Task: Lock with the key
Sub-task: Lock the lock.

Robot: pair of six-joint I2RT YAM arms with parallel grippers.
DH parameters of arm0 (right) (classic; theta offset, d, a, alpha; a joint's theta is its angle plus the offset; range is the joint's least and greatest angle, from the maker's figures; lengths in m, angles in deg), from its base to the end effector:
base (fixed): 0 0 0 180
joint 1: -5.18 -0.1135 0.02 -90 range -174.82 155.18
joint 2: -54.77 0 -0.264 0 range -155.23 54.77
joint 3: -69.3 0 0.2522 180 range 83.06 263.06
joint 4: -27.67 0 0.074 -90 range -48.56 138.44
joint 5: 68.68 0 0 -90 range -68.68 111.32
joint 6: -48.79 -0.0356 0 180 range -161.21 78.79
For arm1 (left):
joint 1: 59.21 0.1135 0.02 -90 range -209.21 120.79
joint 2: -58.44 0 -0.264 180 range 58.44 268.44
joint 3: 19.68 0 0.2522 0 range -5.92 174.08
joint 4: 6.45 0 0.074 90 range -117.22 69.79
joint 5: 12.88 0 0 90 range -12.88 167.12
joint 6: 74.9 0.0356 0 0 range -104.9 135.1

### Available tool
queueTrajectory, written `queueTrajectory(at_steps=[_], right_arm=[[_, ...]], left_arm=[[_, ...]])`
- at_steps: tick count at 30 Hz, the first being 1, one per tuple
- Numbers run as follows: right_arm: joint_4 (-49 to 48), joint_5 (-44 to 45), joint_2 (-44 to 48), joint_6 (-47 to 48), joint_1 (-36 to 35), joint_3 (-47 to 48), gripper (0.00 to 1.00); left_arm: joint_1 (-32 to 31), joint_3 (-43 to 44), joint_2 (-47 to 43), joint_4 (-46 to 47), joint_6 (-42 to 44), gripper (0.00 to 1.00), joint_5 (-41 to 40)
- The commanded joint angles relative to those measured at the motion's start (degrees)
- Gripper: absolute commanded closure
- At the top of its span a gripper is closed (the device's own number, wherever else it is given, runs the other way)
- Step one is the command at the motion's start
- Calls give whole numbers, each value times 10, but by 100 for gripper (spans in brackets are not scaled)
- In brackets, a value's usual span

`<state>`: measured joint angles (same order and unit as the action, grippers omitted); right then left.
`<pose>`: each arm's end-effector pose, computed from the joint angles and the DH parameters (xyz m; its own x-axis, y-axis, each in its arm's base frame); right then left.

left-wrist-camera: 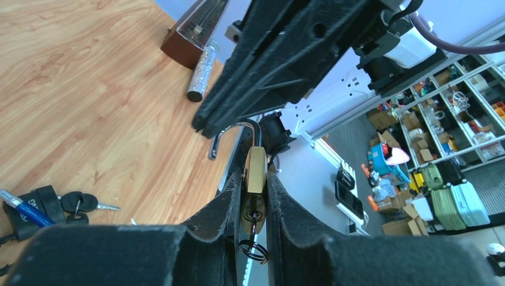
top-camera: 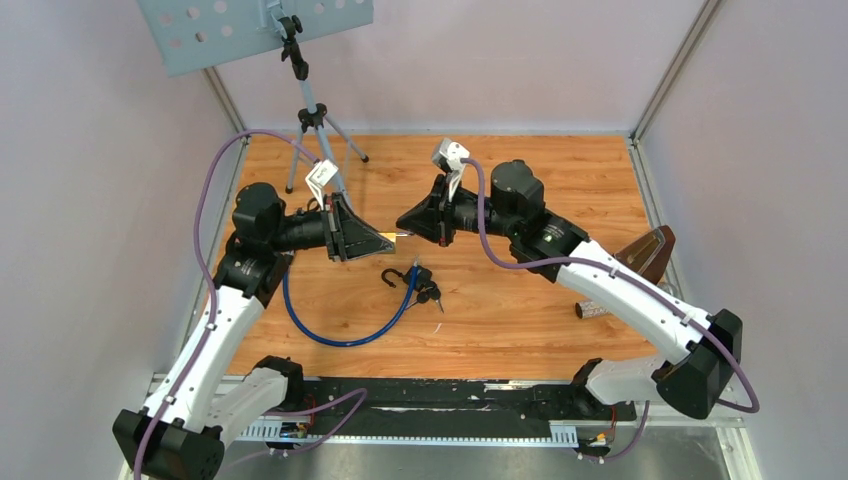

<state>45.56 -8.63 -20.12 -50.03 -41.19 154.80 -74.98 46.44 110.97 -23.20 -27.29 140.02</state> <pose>0.1963 0.2316 0.4015 -0.2350 -0.0539 -0.9705 -0.9440 0.2506 0.2146 0.1787 -0.0834 0.3773 -0.6993 -0.1216 -0.7044 0.6875 0.1555 -0.7094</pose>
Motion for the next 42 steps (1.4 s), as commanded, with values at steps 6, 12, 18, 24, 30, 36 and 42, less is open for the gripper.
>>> queueTrajectory(at_steps=[6,12,18,24,30,36,42], right_arm=[[60,-13,-9,-33,0,21,97],[71,5,50,-18,10,-26,84],[91,-70,148,67,13,-104,48],[-4,-94,180,110,12,-120,36],[-94,-103,150,139,12,-107,35],[-129,-146,135,155,7,-108,36],[-133,-157,110,153,-2,-94,49]], left_arm=[[-1,14,-38,13,69,100,-2],[0,13,-30,35,67,100,-10],[-1,12,-31,113,19,100,-5],[-1,22,-22,115,2,100,29],[0,19,-27,115,0,100,51],[-1,10,-42,129,-6,100,63],[-1,7,-43,126,-4,100,65]])
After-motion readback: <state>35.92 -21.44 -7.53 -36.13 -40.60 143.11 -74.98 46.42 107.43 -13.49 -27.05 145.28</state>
